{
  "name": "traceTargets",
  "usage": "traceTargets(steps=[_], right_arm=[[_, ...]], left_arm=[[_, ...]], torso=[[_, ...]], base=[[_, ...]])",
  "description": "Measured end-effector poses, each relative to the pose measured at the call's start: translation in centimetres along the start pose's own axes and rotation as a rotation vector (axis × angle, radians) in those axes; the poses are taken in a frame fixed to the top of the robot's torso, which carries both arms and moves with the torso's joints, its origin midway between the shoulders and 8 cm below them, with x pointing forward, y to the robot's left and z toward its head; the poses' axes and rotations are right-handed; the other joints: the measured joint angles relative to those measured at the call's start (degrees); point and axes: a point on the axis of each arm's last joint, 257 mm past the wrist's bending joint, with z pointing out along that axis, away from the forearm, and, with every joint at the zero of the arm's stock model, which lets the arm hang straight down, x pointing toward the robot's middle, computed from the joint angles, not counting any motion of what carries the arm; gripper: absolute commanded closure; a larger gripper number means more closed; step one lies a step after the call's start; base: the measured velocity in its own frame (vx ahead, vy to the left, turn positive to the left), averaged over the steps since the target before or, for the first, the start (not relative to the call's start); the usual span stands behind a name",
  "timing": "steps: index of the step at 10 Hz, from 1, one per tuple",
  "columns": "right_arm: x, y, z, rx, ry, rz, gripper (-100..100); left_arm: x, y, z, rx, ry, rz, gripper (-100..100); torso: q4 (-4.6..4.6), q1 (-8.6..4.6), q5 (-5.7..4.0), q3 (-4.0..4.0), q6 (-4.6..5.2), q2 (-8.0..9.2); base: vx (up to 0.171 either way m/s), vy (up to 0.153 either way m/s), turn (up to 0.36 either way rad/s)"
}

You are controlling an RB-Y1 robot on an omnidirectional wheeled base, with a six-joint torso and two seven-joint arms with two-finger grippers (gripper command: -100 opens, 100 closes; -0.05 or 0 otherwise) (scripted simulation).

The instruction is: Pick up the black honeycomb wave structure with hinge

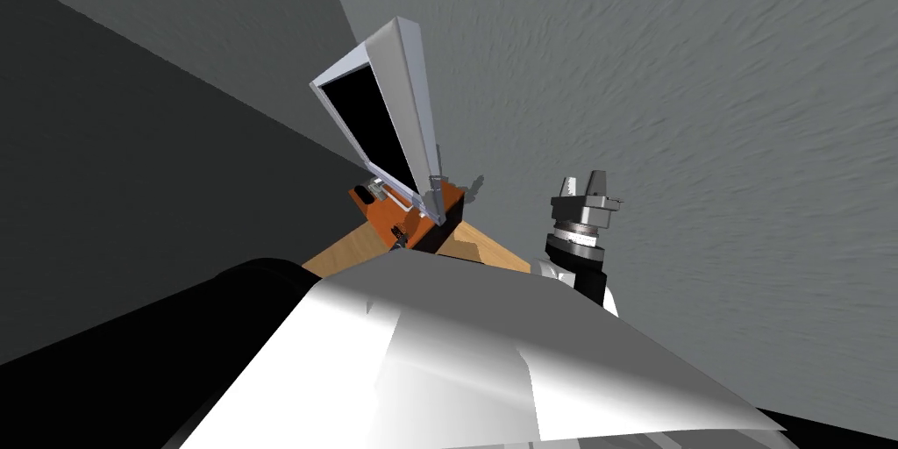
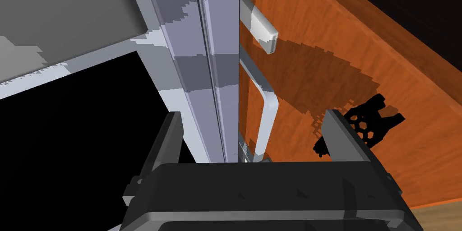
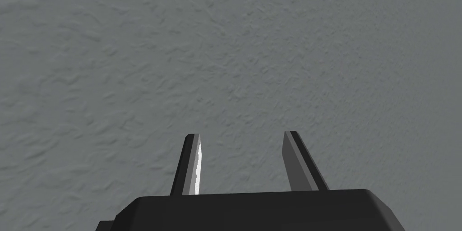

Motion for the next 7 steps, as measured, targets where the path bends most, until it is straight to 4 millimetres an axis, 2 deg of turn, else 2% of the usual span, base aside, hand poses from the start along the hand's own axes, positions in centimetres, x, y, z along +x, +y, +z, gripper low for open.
traceTargets(steps=[1, 2, 4, 7], right_arm=[[0.0, 0.0, 0.0, 0.0, 0.0, 0.0, 0], [0.0, 0.0, 0.0, 0.0, 0.0, 0.0, 0], [0.0, 0.0, 0.0, 0.0, 0.0, 0.0, 0], [0.0, 0.0, 0.0, 0.0, 0.0, 0.0, 0]], left_arm=[[-0.3, 2.1, -0.8, -0.045, 0.003, 0.004, -100], [-0.7, 3.2, -1.3, -0.072, 0.004, 0.004, -100], [-1.7, 7.0, -2.6, -0.158, 0.005, 0.011, -100], [-3.3, 12.4, -6.1, -0.294, 0.003, 0.034, -100]], torso=[[-0.01, -0.02, -0.01, -0.01, 0.01, -0.02], [0.0, 0.05, 0.0, 0.01, -0.02, 0.03], [0.0, 0.13, 0.02, 0.0, 0.01, 0.0], [-0.02, 0.19, 0.03, -0.05, 0.0, -0.09]], base=[[0.065, -0.014, -0.049], [0.064, -0.007, -0.098], [0.09, 0.001, -0.187], [0.1, 0.018, -0.172]])
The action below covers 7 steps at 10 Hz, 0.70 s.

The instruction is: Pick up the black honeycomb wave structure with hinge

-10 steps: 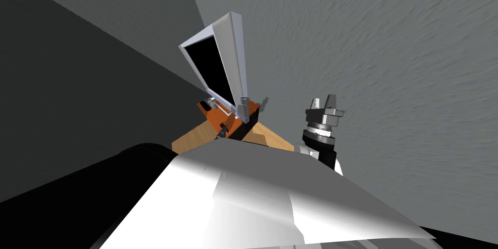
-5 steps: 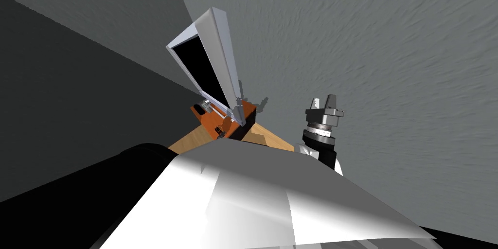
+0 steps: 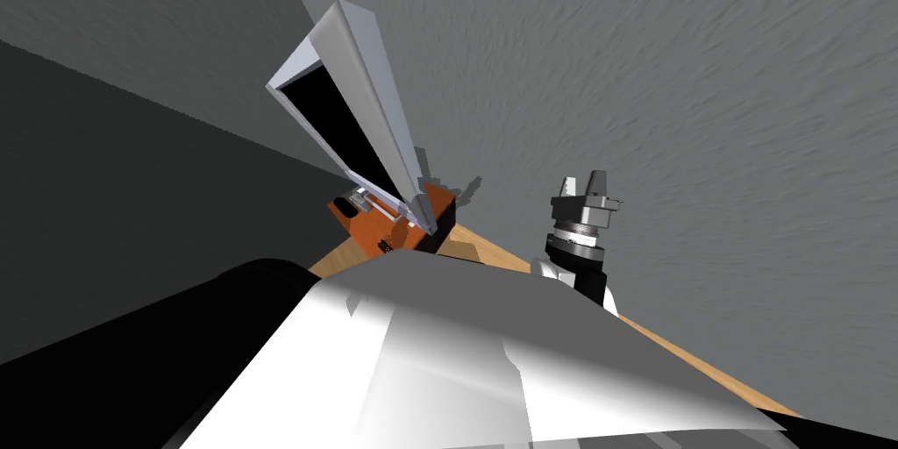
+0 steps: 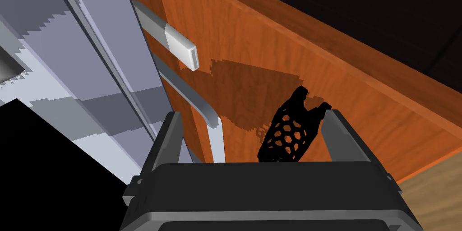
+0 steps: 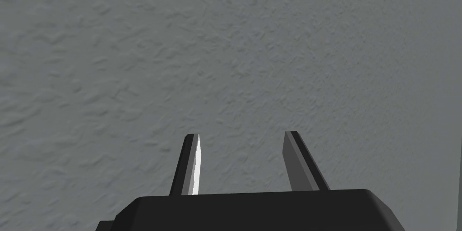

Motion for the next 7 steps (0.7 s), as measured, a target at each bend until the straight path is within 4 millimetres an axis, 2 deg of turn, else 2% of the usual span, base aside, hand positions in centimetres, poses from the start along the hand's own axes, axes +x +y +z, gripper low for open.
traceTargets(steps=[2, 7], right_arm=[[0.0, 0.0, 0.0, 0.0, 0.0, 0.0, 0], [0.0, 0.0, 0.0, 0.0, 0.0, 0.0, 0]], left_arm=[[-1.4, 2.8, -1.1, -0.076, -0.008, 0.02, -100], [-3.6, 7.3, -2.7, -0.177, -0.021, 0.05, -100]], torso=[[0.01, -0.01, 0.0, 0.03, -0.01, 0.05], [0.05, 0.03, 0.01, 0.12, -0.01, 0.2]], base=[[0.064, 0.023, -0.099], [0.045, 0.034, -0.109]])
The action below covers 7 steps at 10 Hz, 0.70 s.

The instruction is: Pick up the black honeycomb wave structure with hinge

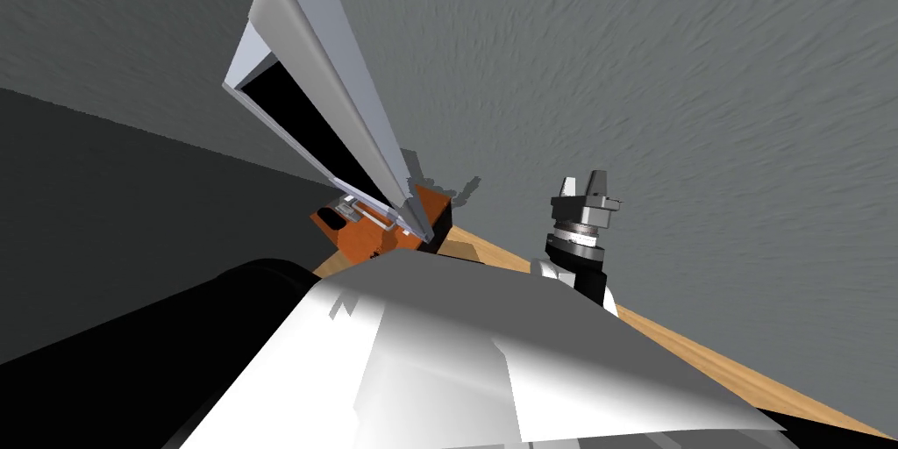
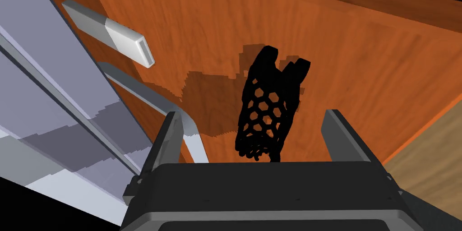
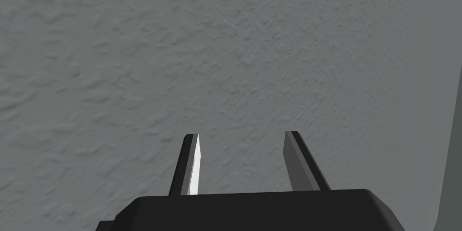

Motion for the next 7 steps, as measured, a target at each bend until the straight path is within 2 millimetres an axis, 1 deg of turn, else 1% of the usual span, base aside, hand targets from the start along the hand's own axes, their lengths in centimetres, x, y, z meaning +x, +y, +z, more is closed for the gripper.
traceTargets(steps=[2, 5, 6, 7], right_arm=[[0.0, 0.0, 0.0, 0.0, 0.0, 0.0, 0], [0.0, 0.0, 0.0, 0.0, 0.0, 0.0, 0], [0.0, 0.0, 0.0, 0.0, 0.0, 0.0, 0], [0.0, 0.0, 0.0, 0.0, 0.0, 0.0, 0]], left_arm=[[-1.1, 2.1, -0.7, -0.047, -0.009, 0.019, -100], [-2.6, 4.0, -1.1, -0.1, -0.023, 0.039, -100], [-3.0, 4.8, -1.3, -0.117, -0.027, 0.048, -100], [-3.1, 4.8, -1.4, -0.119, -0.028, 0.048, 0]], torso=[[-0.01, 0.03, 0.01, -0.03, -0.01, -0.05], [-0.01, -0.03, 0.0, -0.02, -0.02, -0.02], [0.0, 0.02, 0.0, 0.0, -0.01, 0.0], [0.01, -0.06, 0.0, 0.03, -0.04, 0.07]], base=[[0.059, 0.043, -0.113], [0.046, 0.043, -0.094], [0.017, 0.031, -0.026], [0.003, 0.006, 0.003]])
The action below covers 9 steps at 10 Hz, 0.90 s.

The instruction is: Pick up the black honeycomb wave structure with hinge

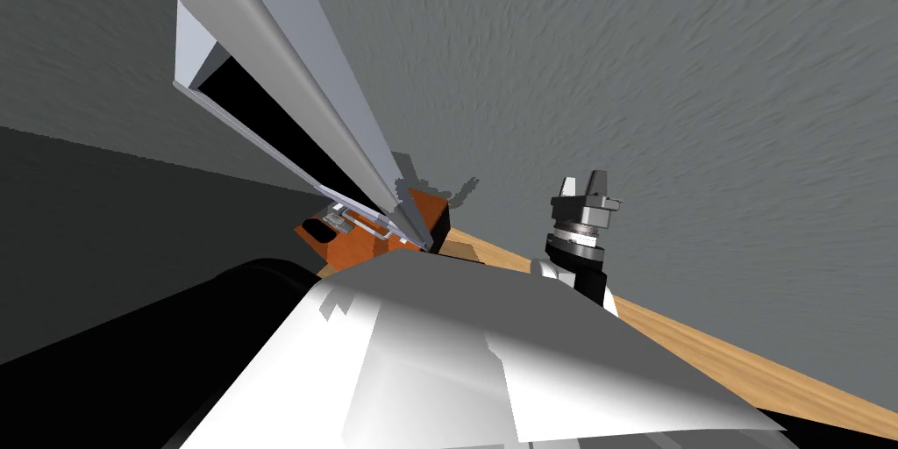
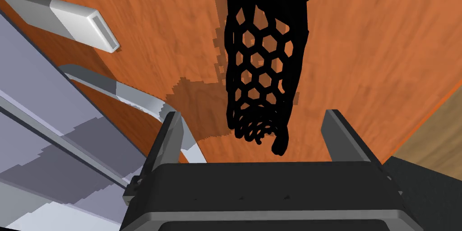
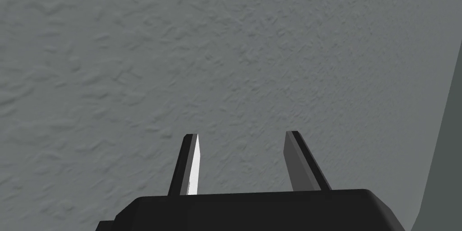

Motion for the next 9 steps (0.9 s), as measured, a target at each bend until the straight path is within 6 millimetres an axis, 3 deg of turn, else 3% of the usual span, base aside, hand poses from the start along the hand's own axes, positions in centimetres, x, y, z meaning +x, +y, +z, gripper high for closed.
traceTargets(steps=[1, 4, 5, 9], right_arm=[[0.0, 0.0, 0.0, 0.0, 0.0, 0.0, 0], [0.0, 0.0, 0.0, 0.0, 0.0, 0.0, 0], [0.0, 0.0, 0.0, 0.0, 0.0, 0.0, 0], [0.0, 0.0, 0.0, 0.0, 0.0, 0.0, 0]], left_arm=[[0.0, 0.0, 0.0, 0.0, 0.0, 0.0, -100], [1.0, -0.1, 1.6, -0.006, -0.009, -0.02, -100], [1.0, -0.1, 1.7, -0.007, -0.01, -0.019, 100], [1.0, -0.1, 1.7, -0.007, -0.01, -0.018, 100]], torso=[[0.01, -0.09, -0.02, 0.03, 0.0, 0.05], [0.04, 0.04, 0.01, 0.11, 0.01, 0.18], [0.04, -0.04, -0.01, 0.1, -0.01, 0.16], [0.02, -0.13, -0.03, 0.05, -0.01, 0.09]], base=[[-0.011, 0.022, -0.095], [-0.021, 0.036, -0.061], [0.0, 0.0, 0.0], [0.0, 0.0, 0.0]])
